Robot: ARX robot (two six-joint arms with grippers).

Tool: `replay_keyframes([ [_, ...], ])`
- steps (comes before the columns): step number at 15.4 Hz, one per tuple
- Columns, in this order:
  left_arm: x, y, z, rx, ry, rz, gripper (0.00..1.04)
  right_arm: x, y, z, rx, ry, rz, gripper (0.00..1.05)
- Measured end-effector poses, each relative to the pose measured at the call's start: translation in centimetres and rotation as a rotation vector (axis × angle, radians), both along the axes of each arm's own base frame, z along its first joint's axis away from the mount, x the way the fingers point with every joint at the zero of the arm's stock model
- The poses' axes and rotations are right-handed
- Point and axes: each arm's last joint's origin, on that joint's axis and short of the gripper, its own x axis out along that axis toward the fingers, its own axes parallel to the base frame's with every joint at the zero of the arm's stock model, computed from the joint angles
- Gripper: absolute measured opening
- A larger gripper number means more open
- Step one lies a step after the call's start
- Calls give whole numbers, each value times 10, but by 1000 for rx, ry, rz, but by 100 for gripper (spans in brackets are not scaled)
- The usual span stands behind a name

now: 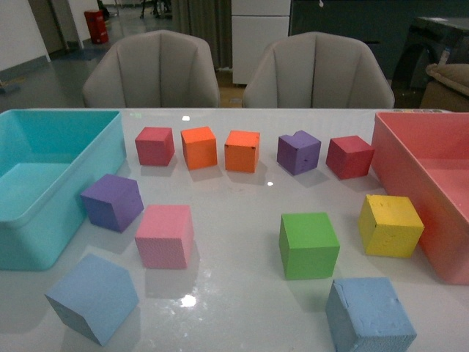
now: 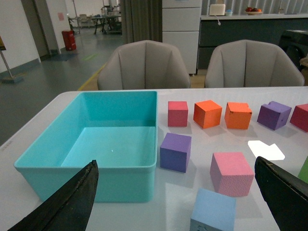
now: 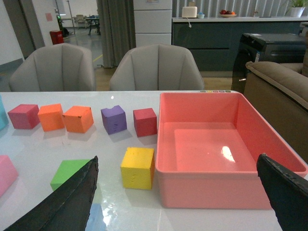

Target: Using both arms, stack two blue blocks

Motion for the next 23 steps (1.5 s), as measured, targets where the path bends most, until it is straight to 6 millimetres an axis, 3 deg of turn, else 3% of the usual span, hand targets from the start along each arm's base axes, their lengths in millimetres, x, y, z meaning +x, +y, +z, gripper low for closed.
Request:
replay_keyframes([
  [17, 0, 0, 0, 0, 0, 0, 98, 0, 0, 0, -2, 5, 0, 98],
  [18, 0, 0, 0, 0, 0, 0, 98, 5, 0, 1, -32, 41, 16, 98],
  [20, 0, 0, 0, 0, 0, 0, 98, 31, 3, 34, -40, -4, 36, 98],
  [22, 0, 0, 0, 0, 0, 0, 98, 78, 12, 62, 4, 19, 83, 98],
  [23, 0, 0, 0, 0, 0, 0, 98, 105, 19, 58, 29, 125, 107, 98],
])
